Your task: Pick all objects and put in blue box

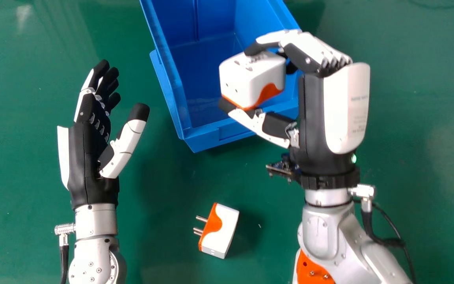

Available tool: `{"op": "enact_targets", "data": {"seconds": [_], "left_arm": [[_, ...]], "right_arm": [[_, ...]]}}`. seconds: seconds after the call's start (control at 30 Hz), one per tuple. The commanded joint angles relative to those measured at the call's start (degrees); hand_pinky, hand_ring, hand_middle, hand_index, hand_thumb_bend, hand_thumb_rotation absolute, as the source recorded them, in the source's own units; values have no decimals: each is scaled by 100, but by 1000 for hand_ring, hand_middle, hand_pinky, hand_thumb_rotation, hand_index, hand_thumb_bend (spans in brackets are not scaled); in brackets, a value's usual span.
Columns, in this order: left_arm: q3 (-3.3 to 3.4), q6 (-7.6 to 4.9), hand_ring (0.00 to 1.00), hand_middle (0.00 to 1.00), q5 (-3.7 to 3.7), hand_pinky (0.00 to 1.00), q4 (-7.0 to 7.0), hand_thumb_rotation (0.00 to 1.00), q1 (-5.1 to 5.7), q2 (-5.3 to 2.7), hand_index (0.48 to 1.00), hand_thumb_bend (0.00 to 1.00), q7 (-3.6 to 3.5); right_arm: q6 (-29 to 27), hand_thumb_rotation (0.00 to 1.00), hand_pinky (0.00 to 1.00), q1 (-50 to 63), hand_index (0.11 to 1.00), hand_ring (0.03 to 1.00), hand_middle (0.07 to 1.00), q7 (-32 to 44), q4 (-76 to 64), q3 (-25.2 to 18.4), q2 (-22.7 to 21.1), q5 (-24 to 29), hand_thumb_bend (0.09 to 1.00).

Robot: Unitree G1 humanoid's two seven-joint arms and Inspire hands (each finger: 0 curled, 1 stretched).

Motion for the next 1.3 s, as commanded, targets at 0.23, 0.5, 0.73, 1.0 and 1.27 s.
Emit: {"op": "enact_targets", "data": {"seconds": [0.23, 0.5, 0.73, 1.0, 1.27], "left_arm": [[-21, -38, 895, 880, 6, 882, 29, 535, -222, 50, 875, 802, -6], [-34, -63, 896, 879, 39, 880, 73, 537, -290, 78, 875, 806, 8], [-25, -92, 895, 878, 126, 876, 127, 538, -315, 115, 873, 809, 95], [-14, -136, 892, 876, 157, 867, 179, 539, -339, 123, 871, 802, 133], [1, -146, 889, 875, 99, 864, 219, 531, -344, 131, 869, 800, 65]], "right_arm": [[216, 0, 331, -1123, 487, 450, 515, 376, 708, -133, -22, 114, 499], [353, 0, 334, -2039, 483, 452, 515, 383, 1939, 1, -39, 83, 499], [412, 0, 341, -2836, 486, 456, 509, 290, 3235, 214, -39, 44, 499], [578, 0, 339, -3509, 491, 457, 510, 468, 4285, 688, -38, -59, 498], [708, 0, 343, -3745, 488, 458, 508, 577, 4698, 886, 69, 5, 498]]}}
